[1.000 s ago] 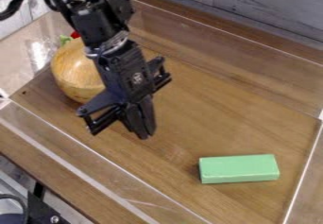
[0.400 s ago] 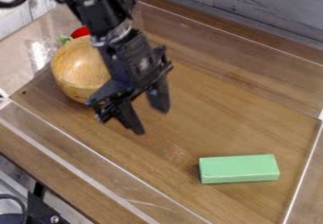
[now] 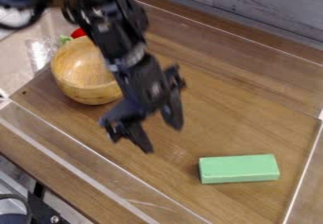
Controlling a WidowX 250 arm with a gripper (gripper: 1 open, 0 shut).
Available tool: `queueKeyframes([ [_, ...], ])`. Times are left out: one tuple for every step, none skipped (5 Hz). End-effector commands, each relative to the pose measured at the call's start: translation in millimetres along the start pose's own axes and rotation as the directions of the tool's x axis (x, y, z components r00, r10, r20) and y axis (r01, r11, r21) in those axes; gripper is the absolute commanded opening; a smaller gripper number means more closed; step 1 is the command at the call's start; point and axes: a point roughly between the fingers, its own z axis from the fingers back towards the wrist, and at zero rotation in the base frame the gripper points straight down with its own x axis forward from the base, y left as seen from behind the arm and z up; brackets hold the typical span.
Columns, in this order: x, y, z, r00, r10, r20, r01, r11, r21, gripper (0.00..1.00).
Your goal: Move the red object to the left side of the table
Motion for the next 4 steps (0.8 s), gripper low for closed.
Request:
queueKeyframes([
  [-10.7,5,-1.9,0.995,-0.083,-0.056,0.084,0.996,0.02,1.0],
  [-17.1,5,-3.3,0.99,-0.112,-0.083,0.112,0.994,-0.007,1.0],
  [-14.1,10,4.4,0.984,-0.14,-0.114,0.139,0.99,-0.014,1.0],
  [-9.3,16,10.1,0.975,-0.176,-0.137,0.175,0.984,-0.018,0.0],
])
